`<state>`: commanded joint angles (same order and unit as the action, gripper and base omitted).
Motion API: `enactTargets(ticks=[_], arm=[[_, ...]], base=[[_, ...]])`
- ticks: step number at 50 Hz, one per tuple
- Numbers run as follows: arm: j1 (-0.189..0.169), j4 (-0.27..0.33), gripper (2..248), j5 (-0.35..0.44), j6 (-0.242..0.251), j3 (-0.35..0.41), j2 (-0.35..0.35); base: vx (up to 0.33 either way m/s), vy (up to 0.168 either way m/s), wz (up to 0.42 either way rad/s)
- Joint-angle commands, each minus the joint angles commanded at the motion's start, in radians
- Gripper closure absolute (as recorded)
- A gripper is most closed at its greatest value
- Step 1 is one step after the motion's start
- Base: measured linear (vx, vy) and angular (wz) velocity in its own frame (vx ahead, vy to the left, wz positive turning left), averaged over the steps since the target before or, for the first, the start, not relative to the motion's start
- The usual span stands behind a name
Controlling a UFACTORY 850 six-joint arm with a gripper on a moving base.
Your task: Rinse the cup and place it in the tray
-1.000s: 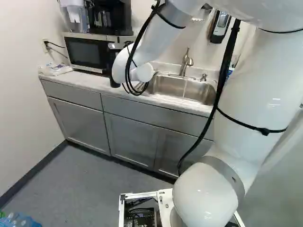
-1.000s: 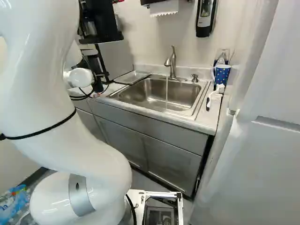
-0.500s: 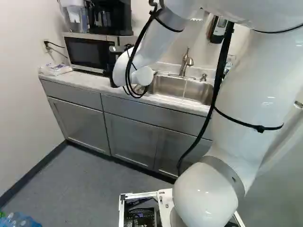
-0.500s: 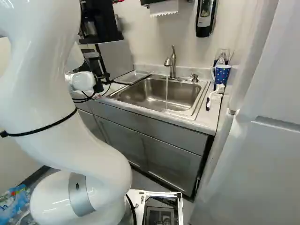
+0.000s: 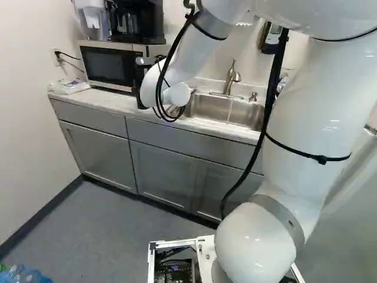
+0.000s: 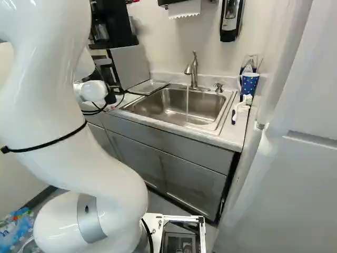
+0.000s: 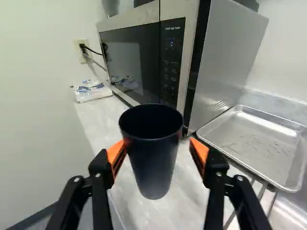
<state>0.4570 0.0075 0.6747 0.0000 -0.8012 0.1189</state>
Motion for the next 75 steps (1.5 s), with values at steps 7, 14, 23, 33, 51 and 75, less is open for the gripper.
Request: enactTargets(ticks=[7, 14, 23, 33, 51, 75], arm=[[0.0, 0.0, 122, 0.0, 0.0, 0.0, 0.0], [0.0, 0.0, 135, 0.0, 0.0, 0.0, 0.0], [0.0, 0.0, 139, 0.0, 0.0, -0.002, -0.006], [-0.001, 0.0, 139, 0.0, 0.0, -0.006, -0.022], [-0.035, 0.0, 139, -0.044, 0.0, 0.021, -0.086], [-0.102, 0.0, 139, -0.049, 0.0, 0.051, -0.169]], base=[[0.0, 0.0, 0.0], [0.0, 0.0, 0.0], [0.0, 0.0, 0.0], [0.0, 0.0, 0.0], [0.0, 0.0, 0.0], [0.0, 0.0, 0.0]])
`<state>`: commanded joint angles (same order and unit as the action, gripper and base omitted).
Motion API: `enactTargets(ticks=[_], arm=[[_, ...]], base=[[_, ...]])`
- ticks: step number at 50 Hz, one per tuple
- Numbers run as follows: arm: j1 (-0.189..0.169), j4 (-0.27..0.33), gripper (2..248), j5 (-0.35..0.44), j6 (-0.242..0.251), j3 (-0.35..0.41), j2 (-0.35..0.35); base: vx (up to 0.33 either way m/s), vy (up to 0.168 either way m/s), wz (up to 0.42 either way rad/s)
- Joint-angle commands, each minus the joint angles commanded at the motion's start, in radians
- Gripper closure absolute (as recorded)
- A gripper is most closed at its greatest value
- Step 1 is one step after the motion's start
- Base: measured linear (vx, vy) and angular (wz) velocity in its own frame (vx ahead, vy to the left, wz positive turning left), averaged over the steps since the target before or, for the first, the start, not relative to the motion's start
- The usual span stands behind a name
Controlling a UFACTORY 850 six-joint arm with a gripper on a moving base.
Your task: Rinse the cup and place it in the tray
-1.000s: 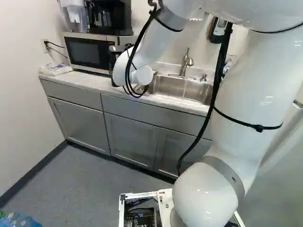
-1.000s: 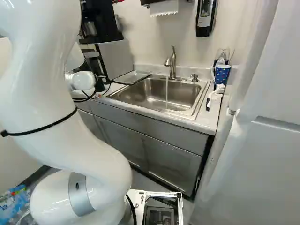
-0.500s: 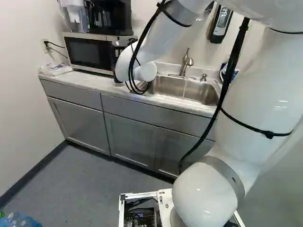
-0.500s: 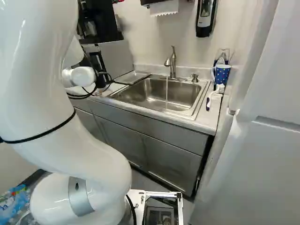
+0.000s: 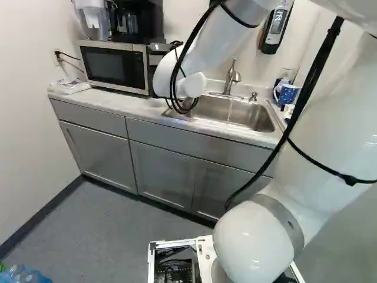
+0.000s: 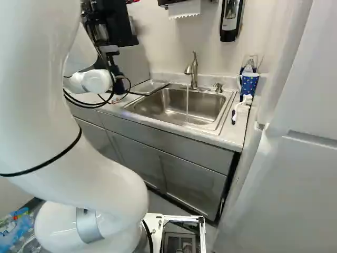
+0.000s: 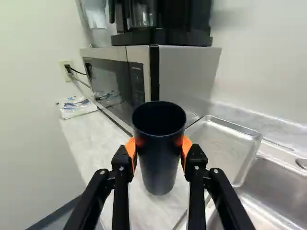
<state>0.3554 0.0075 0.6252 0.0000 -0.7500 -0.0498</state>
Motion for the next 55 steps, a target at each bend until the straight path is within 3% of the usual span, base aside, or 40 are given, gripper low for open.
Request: enactTargets(ticks=[55], arm=[[-0.165, 0.0, 139, 0.0, 0.0, 0.064, -0.104]], base=[[0.0, 0.0, 0.0]])
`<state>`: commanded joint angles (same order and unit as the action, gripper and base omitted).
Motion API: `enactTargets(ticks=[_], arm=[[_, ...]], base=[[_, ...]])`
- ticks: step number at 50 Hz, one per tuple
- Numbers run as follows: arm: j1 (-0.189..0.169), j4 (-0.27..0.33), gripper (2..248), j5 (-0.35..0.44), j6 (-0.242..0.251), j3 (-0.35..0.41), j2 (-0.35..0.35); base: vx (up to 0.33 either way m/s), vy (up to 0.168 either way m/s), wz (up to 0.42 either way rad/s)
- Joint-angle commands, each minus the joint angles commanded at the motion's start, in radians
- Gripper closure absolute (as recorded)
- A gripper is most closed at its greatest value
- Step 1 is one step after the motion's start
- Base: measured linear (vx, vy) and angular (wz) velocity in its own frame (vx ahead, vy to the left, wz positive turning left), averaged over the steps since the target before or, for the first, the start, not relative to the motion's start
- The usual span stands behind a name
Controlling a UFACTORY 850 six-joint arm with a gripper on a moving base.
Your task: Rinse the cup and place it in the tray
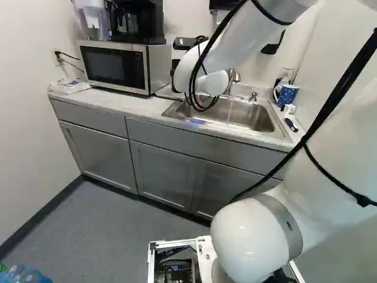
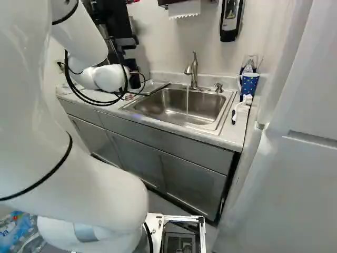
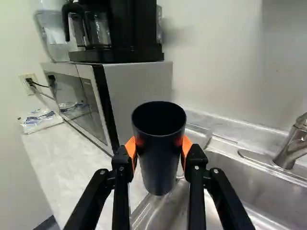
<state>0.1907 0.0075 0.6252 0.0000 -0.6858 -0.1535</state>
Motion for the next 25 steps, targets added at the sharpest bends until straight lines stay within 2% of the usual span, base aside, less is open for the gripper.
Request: enactTargets(ticks=[25], arm=[[-0.079, 0.0, 139, 0.0, 0.0, 0.02, -0.022]], base=[[0.0, 0.0, 0.0]])
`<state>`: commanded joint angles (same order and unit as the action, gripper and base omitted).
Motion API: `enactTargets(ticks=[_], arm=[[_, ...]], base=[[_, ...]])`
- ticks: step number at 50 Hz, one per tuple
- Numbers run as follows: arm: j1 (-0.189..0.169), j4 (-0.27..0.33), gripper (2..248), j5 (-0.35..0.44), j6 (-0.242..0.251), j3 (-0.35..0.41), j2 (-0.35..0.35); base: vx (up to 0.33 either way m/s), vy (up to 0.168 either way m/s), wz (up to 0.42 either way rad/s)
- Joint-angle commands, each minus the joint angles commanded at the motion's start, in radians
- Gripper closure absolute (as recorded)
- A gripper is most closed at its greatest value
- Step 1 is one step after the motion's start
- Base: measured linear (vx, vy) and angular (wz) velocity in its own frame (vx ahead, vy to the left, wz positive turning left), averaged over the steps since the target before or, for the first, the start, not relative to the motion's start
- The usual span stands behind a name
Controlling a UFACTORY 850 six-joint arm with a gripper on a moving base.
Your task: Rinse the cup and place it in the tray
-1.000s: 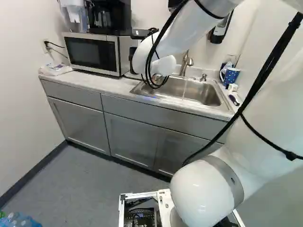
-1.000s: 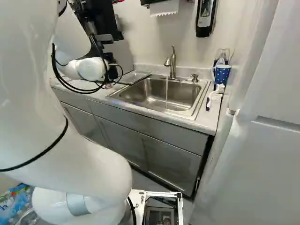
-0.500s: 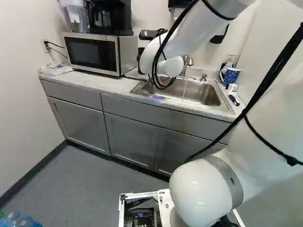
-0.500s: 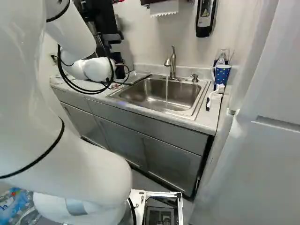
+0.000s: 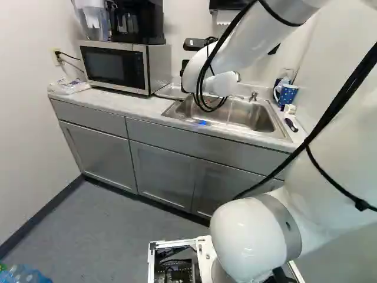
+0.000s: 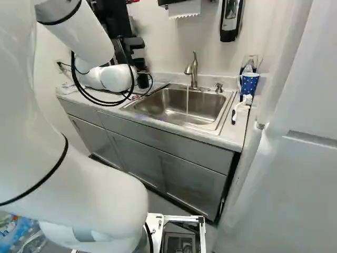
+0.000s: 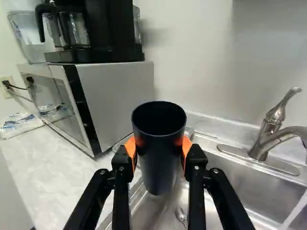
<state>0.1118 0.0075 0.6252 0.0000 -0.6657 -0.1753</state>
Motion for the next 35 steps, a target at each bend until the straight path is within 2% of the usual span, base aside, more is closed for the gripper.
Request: enactTargets(ticks=[35], arm=[[-0.113, 0.0, 139, 0.0, 0.0, 0.018, -0.003]], base=[[0.0, 0.0, 0.0]])
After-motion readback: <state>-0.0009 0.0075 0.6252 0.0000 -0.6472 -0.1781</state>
